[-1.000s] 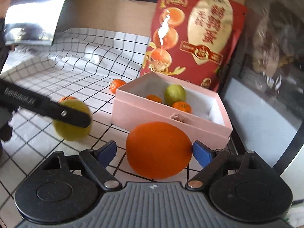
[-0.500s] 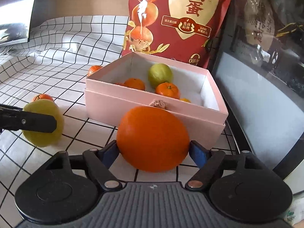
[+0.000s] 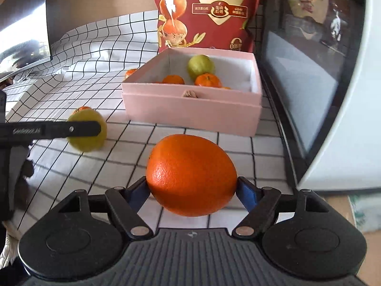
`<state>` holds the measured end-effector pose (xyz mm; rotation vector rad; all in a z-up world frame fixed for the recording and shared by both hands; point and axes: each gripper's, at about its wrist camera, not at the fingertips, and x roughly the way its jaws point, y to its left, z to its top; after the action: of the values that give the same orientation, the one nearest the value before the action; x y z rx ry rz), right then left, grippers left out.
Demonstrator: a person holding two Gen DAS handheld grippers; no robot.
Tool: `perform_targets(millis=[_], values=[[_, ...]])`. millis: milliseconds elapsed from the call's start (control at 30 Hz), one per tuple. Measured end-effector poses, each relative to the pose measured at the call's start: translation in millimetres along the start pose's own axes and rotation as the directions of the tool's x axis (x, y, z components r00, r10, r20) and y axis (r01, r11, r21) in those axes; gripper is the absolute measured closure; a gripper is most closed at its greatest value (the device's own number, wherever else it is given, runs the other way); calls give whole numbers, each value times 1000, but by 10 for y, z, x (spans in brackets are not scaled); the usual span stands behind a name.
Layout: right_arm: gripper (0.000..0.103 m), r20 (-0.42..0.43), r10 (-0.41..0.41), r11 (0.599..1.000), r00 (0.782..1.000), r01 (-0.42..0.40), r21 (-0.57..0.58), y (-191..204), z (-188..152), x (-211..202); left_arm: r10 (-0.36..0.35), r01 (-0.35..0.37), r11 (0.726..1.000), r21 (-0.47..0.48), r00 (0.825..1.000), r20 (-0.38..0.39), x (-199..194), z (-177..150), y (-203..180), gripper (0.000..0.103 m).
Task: Organize fruits
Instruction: 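Grasp the large orange with the right tool while the left tool holds the pear, then lower the pear into the pink box with the left tool while the right tool lowers the orange in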
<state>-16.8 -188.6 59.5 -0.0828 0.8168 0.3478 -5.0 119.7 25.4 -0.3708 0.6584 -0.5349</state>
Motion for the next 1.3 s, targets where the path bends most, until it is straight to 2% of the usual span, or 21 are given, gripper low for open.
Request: perform_targets(millis=[200,333,467,867,1000,1067,1167,1300], values=[[24,27,9,1000,1000,-10,18,-96,-78,-16,58,-57,993,100,998,-5,27,-14,-171,31],[23,82,-59,993,995,67,-98,88,-106,24,92,-90,984,152,996,-1,43,-16,-256,31],[23,111,-98,976,989,117,-181,220,-113,82,129,-128,968,217,992,8,55,-38,-358,31],[19,169,-126,951,978,167,-261,295,-154,107,201,-189,909,372,980,6,81,-95,-571,31],[19,157,-124,947,980,164,-276,319,-142,175,193,-181,914,364,981,3,82,-96,-548,31],[24,147,-111,947,983,150,-284,332,-150,194,185,-175,920,350,983,4,74,-97,-522,31],[24,151,-114,944,982,155,-292,351,-165,187,180,-171,926,337,984,5,71,-98,-512,31],[25,132,-97,960,986,128,-249,288,-124,174,149,-143,940,309,989,4,74,-81,-499,31]])
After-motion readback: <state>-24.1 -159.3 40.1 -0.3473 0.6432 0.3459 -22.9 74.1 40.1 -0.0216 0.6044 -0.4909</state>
